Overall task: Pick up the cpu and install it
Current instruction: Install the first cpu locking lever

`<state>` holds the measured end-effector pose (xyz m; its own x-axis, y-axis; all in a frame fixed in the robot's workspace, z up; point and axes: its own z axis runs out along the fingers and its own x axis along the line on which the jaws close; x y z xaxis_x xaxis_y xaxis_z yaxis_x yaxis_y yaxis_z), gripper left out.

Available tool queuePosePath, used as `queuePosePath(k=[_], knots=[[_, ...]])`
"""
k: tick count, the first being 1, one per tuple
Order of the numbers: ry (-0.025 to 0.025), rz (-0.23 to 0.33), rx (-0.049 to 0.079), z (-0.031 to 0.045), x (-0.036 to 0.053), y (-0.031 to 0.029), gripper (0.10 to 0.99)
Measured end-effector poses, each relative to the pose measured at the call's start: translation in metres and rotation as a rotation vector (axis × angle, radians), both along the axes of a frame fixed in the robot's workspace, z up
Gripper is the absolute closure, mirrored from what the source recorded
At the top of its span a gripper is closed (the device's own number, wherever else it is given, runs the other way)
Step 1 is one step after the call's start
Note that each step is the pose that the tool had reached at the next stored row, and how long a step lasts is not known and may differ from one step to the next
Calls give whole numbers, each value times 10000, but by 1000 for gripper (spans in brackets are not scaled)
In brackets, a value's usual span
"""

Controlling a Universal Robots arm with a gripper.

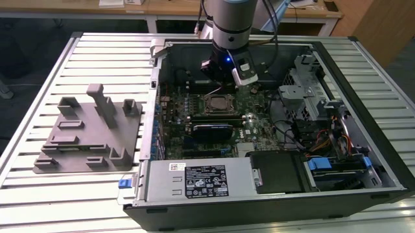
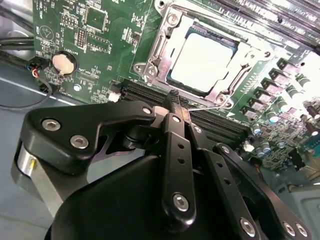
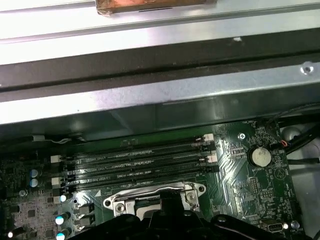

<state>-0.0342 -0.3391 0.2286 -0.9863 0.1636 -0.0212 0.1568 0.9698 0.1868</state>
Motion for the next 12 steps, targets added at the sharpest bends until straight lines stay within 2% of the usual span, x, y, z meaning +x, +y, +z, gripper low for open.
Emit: queuePosePath(k=[8,10,12], knots=[[-2,0,-39,-30,0,63,980],[-38,-10,-107,-46,0,64,980],[-105,-31,-170,-64,-2,65,980]])
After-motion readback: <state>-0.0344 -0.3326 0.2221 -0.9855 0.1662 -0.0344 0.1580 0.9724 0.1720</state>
